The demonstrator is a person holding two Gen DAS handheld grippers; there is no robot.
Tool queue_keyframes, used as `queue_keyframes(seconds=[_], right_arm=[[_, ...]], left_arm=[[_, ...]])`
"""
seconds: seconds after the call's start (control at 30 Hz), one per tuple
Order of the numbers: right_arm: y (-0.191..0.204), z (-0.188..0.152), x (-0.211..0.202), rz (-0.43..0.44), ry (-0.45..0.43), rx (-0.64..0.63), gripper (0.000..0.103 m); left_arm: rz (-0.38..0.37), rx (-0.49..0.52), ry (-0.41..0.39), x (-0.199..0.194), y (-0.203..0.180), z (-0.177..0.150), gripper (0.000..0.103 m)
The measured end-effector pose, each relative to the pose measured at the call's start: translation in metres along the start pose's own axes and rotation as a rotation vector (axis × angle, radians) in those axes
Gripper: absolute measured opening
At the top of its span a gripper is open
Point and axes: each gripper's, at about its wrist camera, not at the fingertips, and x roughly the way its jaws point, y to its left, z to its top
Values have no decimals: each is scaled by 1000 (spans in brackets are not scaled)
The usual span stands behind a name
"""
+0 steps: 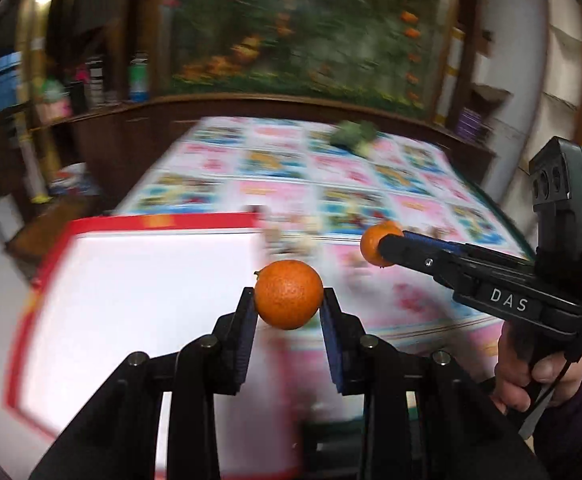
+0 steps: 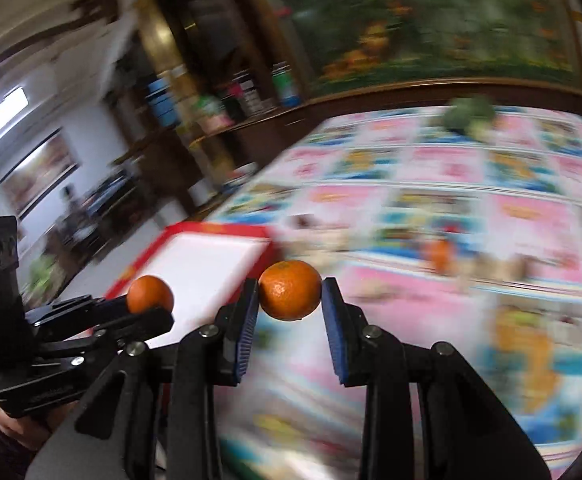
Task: Organize fruits
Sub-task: 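Carry both oranges into the red-rimmed white tray and open both tools, then return to the table and grasp a white cube with each tool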
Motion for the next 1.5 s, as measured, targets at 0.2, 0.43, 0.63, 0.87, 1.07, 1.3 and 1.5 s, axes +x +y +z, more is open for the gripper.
queue_keyframes(seconds=[0.2,0.43,0.63,0.87,1.07,1.3,1.5], right_arm=[[77,1,75,84,140,-108,34],[101,-20,127,54,290,-108,34],[103,-18,130,37,295,-123,34],[90,-11,141,-3,258,-118,36],[83,-8,136,6,277,-136,46],[37,3,42,56,76,-126,65],[-46,-10,-26,-143,24,-54,69]], left_arm=[[201,-94,23,-9,80,-22,31],[236,-165,117,29,112,-37,31],[246,-181,111,48,120,-42,32],[256,-163,85,64,124,-31,33],[280,-131,88,71,122,-24,37],[267,-83,11,34,89,-20,74],[149,-41,-60,11,44,-3,82]])
